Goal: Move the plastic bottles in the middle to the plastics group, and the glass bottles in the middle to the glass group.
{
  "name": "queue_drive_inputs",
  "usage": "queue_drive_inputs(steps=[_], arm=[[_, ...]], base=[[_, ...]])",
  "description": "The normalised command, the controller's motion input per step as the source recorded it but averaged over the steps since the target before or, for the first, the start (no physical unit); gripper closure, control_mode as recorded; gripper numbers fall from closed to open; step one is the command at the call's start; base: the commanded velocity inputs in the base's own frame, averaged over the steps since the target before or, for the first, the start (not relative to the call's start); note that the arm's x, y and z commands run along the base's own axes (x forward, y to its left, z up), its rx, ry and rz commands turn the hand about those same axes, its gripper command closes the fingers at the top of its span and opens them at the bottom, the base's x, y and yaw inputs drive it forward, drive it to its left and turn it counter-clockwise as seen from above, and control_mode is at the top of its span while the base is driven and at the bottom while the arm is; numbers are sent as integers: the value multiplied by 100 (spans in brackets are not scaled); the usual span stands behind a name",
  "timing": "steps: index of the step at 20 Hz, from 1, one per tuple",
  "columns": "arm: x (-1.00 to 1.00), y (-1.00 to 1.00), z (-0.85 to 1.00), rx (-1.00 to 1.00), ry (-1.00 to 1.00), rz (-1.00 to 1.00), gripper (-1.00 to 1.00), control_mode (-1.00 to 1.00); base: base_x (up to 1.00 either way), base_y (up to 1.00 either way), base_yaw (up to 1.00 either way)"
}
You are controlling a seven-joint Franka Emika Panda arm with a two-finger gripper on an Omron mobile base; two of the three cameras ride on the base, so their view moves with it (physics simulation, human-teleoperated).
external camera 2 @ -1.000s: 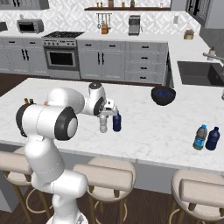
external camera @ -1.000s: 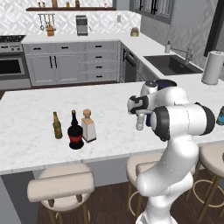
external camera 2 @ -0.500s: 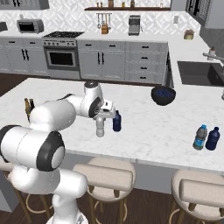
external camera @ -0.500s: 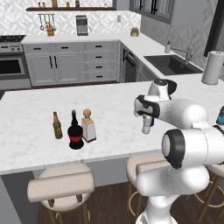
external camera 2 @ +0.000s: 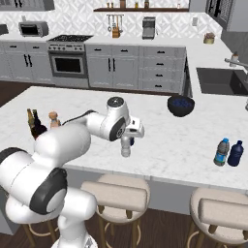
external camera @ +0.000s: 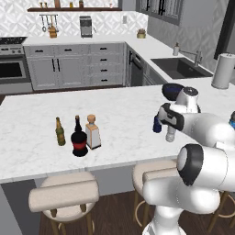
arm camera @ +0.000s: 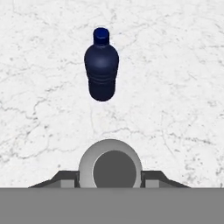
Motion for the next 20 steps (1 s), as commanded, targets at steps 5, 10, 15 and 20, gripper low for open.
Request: queue_drive_inputs(steps=[5,10,15,20], arm=[[30,-96,20,0,0,-9,100,-100],[43,-83,26,0,0,-9,100,-100],[18,-71,20,0,0,-8,100,-100],[0,-62,0,-3,0,-4,100,-100]], base=[[0,0,0],[0,0,0],[0,0,0],[0,0,0]])
